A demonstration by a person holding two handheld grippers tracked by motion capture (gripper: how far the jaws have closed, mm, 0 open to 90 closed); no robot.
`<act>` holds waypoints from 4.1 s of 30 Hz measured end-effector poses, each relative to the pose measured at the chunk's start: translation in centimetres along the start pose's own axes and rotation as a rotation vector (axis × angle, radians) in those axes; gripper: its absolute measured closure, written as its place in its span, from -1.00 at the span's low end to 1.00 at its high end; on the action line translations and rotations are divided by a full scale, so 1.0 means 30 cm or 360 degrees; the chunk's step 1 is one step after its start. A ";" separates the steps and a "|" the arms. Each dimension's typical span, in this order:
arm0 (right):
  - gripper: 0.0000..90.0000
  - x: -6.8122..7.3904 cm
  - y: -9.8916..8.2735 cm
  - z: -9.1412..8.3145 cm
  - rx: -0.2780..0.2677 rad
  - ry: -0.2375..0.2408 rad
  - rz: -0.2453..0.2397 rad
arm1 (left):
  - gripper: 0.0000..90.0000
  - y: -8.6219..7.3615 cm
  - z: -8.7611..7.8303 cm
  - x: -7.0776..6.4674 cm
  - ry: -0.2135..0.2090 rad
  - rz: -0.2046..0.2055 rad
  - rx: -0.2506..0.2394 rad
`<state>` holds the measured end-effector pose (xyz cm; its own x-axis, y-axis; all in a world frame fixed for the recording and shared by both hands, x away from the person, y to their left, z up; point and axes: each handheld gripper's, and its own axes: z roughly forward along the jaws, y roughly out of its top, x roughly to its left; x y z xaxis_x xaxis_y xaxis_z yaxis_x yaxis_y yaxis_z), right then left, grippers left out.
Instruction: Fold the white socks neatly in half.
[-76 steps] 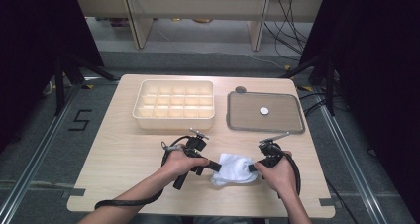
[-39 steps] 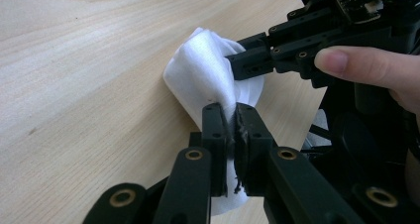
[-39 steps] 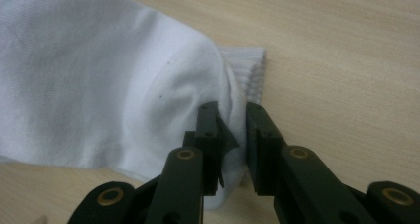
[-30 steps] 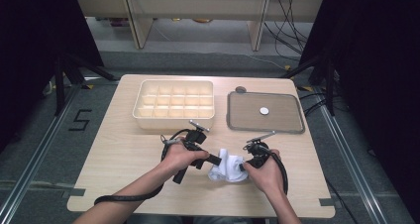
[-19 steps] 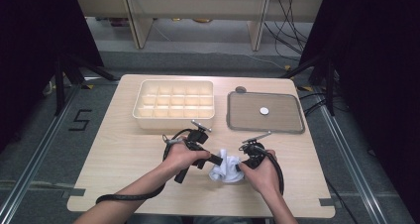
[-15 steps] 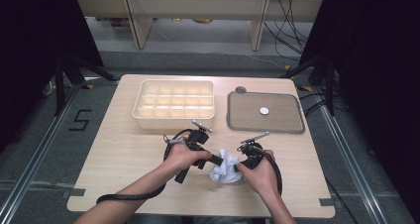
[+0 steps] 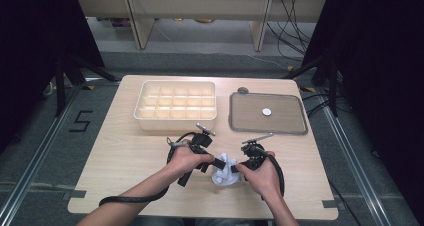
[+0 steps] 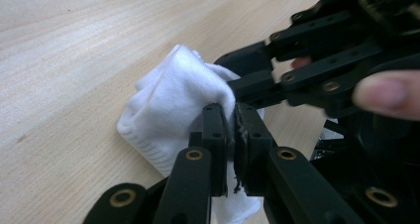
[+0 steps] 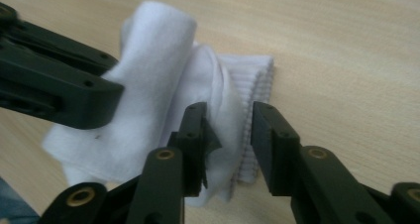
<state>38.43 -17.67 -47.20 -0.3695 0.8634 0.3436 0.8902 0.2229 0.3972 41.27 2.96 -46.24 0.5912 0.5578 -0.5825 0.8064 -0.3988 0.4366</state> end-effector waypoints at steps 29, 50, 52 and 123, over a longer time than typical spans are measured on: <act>0.96 -0.023 -0.022 0.031 0.0094 -0.0003 0.0022 | 0.81 0.008 0.014 -0.009 0.0009 0.0028 0.0045; 0.90 -0.026 -0.025 0.046 0.0111 0.0037 0.0031 | 0.68 0.016 0.062 -0.030 0.0012 0.0044 0.0018; 0.90 -0.021 -0.025 0.038 0.0160 0.0020 0.0095 | 0.65 0.019 0.062 -0.033 0.0013 0.0057 0.0030; 0.72 -0.106 -0.069 -0.065 0.0008 0.0047 0.0139 | 0.59 -0.027 0.064 -0.081 0.0130 0.0372 0.0066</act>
<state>37.24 -21.75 -47.44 -0.2980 0.8658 0.4019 0.9208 0.1498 0.3602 39.20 0.52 -46.49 0.7603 0.5033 -0.4106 0.6485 -0.5527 0.5234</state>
